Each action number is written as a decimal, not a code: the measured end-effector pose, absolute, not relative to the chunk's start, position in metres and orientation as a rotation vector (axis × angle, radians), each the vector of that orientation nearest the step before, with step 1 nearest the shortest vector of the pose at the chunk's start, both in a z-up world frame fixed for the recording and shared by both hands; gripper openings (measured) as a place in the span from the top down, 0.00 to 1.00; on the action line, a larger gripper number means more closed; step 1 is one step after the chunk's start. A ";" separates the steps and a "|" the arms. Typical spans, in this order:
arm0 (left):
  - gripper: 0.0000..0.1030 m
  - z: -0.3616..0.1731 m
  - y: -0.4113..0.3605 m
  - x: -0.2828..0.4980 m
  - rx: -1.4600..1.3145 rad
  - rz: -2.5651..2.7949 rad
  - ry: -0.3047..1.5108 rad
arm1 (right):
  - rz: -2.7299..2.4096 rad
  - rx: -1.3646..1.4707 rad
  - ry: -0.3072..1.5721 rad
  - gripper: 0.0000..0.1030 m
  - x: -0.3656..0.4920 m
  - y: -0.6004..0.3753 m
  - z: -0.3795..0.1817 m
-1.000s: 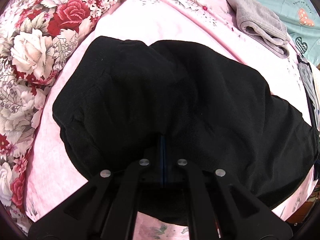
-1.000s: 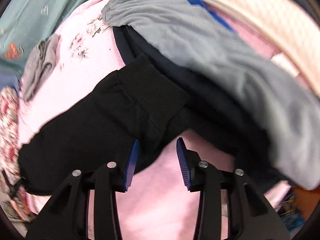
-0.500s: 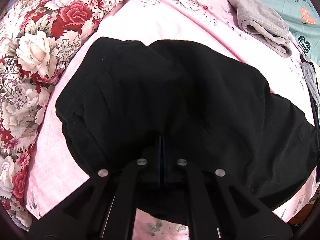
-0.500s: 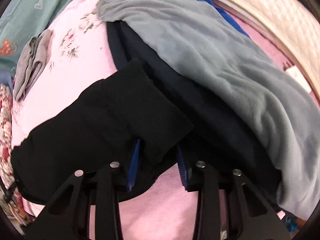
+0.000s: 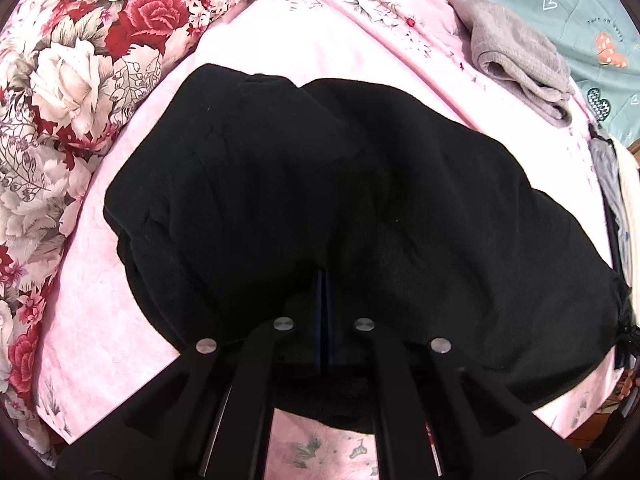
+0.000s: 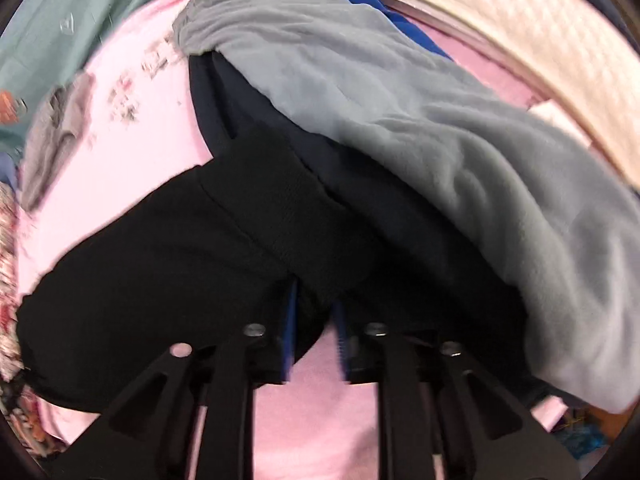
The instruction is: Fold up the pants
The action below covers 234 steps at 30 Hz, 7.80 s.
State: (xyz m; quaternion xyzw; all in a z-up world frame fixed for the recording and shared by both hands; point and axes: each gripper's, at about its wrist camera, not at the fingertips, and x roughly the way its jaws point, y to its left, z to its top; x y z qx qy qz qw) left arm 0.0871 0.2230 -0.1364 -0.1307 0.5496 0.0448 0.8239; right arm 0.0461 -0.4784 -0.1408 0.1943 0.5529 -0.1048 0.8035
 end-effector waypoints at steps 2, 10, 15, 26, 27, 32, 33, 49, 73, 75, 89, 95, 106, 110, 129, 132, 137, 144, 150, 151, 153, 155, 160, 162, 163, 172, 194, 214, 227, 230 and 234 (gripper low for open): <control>0.96 -0.134 0.227 0.082 -0.302 0.077 1.170 | -0.242 0.380 1.188 0.66 0.042 -0.473 -0.125; 0.72 -0.091 0.171 0.079 -0.226 -0.085 1.070 | 0.058 0.117 1.030 0.57 0.069 -0.359 -0.033; 0.74 -0.119 0.103 0.100 -0.148 -0.210 1.168 | 0.551 -0.007 1.083 0.57 0.131 -0.207 -0.029; 0.75 -0.144 0.099 0.090 -0.220 -0.252 1.202 | 0.831 -0.399 1.160 0.57 0.208 0.015 -0.092; 0.75 -0.144 0.100 0.090 -0.229 -0.264 1.201 | 0.837 -0.409 1.171 0.57 0.203 0.011 -0.095; 0.74 -0.143 0.103 0.087 -0.213 -0.291 1.194 | 0.834 -0.483 1.192 0.57 0.180 0.020 -0.113; 0.74 -0.143 0.103 0.087 -0.214 -0.295 1.191 | 0.835 -0.489 1.200 0.57 0.177 0.021 -0.116; 0.74 -0.143 0.120 0.088 -0.251 -0.324 1.181 | 0.877 -0.463 1.136 0.91 0.174 0.042 -0.111; 0.95 -0.122 0.105 0.207 -0.230 -0.312 1.215 | 0.702 -0.274 1.077 0.55 0.166 -0.060 -0.044; 0.98 -0.146 0.098 0.227 -0.204 -0.264 1.269 | 0.696 -0.258 1.095 0.55 0.150 -0.072 -0.051; 0.97 -0.145 0.086 0.242 -0.171 -0.232 1.213 | 0.773 -0.169 1.242 0.55 0.081 -0.047 -0.122; 0.97 -0.144 0.095 0.242 -0.232 -0.257 1.214 | 0.745 -0.111 1.237 0.54 0.073 -0.054 -0.118; 0.34 -0.082 0.089 0.126 -0.198 -0.308 1.015 | 0.128 0.456 1.019 0.30 0.023 -0.349 -0.068; 0.34 -0.107 0.059 0.113 -0.179 -0.330 1.102 | -0.009 0.595 0.989 0.30 0.001 -0.431 -0.081; 0.34 -0.132 0.024 0.113 -0.152 -0.237 1.231 | 0.173 0.632 1.014 0.65 0.083 -0.478 -0.148; 0.34 -0.123 0.008 0.112 -0.134 -0.275 1.226 | 0.199 0.667 1.009 0.83 0.090 -0.477 -0.153; 0.38 -0.106 -0.052 0.120 -0.095 -0.420 1.213 | 0.259 0.682 0.923 0.83 0.081 -0.464 -0.111; 0.72 -0.124 -0.156 0.145 -0.038 -0.558 1.275 | 0.335 0.586 0.852 0.83 0.078 -0.424 -0.052; 0.82 -0.149 -0.192 0.148 -0.026 -0.575 1.294 | 0.309 0.568 0.829 0.83 0.075 -0.413 -0.043; 0.82 -0.149 -0.195 0.147 -0.016 -0.572 1.270 | 0.307 0.573 0.830 0.83 0.076 -0.412 -0.044; 0.82 -0.149 -0.197 0.147 -0.011 -0.573 1.263 | 0.310 0.585 0.837 0.83 0.078 -0.409 -0.048; 0.82 -0.148 -0.193 0.147 -0.038 -0.587 1.278 | 0.310 0.595 0.848 0.83 0.080 -0.407 -0.050; 0.78 -0.119 -0.140 0.137 -0.094 -0.536 1.190 | 0.281 0.598 0.841 0.83 0.077 -0.407 -0.048; 0.72 -0.106 -0.094 0.134 -0.098 -0.420 1.136 | 0.270 0.589 0.838 0.83 0.076 -0.406 -0.047; 0.68 -0.103 -0.069 0.132 -0.096 -0.344 1.119 | 0.259 0.579 0.837 0.83 0.075 -0.405 -0.046; 0.66 -0.126 0.133 0.104 -0.220 0.044 1.128 | 0.166 0.467 0.876 0.83 0.081 -0.380 -0.046; 0.53 -0.150 0.168 0.108 -0.310 -0.157 1.057 | 0.268 -0.050 1.058 0.83 0.137 -0.119 -0.080; 0.49 -0.152 0.173 0.110 -0.370 -0.219 1.012 | 0.463 -0.153 1.050 0.54 0.118 -0.064 -0.049; 0.50 -0.146 0.182 0.104 -0.447 -0.214 1.029 | 0.567 -0.069 1.182 0.77 0.112 -0.071 -0.089; 0.49 -0.121 0.193 0.076 -0.478 -0.211 0.976 | 0.558 -0.051 1.059 0.55 0.086 -0.101 -0.054; 0.29 -0.088 0.229 0.021 -0.544 -0.104 0.889 | 0.535 0.011 1.023 0.54 0.057 -0.149 -0.044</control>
